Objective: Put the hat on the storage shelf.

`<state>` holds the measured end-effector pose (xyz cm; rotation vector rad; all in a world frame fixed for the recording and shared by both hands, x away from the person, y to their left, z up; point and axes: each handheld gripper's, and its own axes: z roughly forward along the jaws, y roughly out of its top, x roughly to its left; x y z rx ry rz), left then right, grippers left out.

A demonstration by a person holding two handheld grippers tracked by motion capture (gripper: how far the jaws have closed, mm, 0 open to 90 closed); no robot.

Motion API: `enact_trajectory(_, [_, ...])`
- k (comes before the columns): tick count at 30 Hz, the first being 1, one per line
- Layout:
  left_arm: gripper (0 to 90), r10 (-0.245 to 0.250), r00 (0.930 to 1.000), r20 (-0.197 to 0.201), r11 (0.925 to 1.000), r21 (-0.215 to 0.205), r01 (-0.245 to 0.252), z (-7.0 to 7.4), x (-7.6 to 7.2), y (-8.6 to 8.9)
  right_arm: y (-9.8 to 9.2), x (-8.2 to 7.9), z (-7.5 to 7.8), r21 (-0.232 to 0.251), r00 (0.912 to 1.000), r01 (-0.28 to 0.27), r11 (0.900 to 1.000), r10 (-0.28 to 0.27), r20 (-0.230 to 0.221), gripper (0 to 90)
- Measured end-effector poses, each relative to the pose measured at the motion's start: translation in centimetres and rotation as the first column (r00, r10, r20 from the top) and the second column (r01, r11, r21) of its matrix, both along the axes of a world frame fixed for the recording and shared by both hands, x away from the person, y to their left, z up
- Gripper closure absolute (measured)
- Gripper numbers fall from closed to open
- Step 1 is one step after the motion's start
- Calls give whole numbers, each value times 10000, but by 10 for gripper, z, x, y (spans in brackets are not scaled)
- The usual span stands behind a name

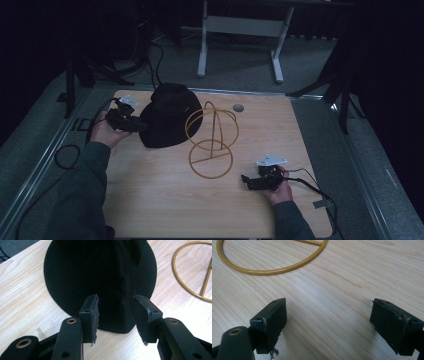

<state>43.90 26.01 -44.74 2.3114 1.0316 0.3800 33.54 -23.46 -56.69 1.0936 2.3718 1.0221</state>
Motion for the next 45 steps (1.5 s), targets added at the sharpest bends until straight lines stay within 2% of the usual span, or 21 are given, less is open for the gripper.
enact_trajectory(7, [555,-48,10000,-83,9998,187,49,-2,8,-13,0,0,0,6,10000,2,10000,-2,3,137])
enact_trajectory(23, [410,394,9991,-158,9975,592,-384,-8,27,-33,0,0,0,10,10000,-1,10000,1,-2,137])
enact_trajectory(27, [409,491,9985,-224,9965,695,-474,-10,33,-37,0,0,0,11,10000,-11,10000,11,2,137])
enact_trajectory(32, [425,504,9977,-458,9972,572,-478,-13,40,-43,0,0,0,21,10000,-14,10000,14,12,137])
enact_trajectory(34, [426,617,9970,-467,9952,793,-579,-15,45,-47,0,0,0,23,10000,-10,10000,10,7,137])
enact_trajectory(36, [462,680,9963,-523,9944,850,-634,-15,46,-48,0,0,0,22,10000,-12,10000,12,5,137])
enact_trajectory(38, [543,752,9943,-751,9950,707,-699,-17,51,-47,0,0,0,20,10000,-18,10000,18,10,137])
enact_trajectory(43, [812,614,9934,-974,9953,807,-536,-17,52,-49,0,0,0,18,10000,-22,10000,22,9,138])
enact_trajectory(44, [839,495,9916,-1191,9961,782,-404,-17,52,-50,0,0,0,17,10000,-24,10000,24,11,137])
enact_trajectory(45, [851,495,9916,-1191,9961,782,-404,-17,52,-50,0,0,0,17,10000,-24,10000,24,11,137])
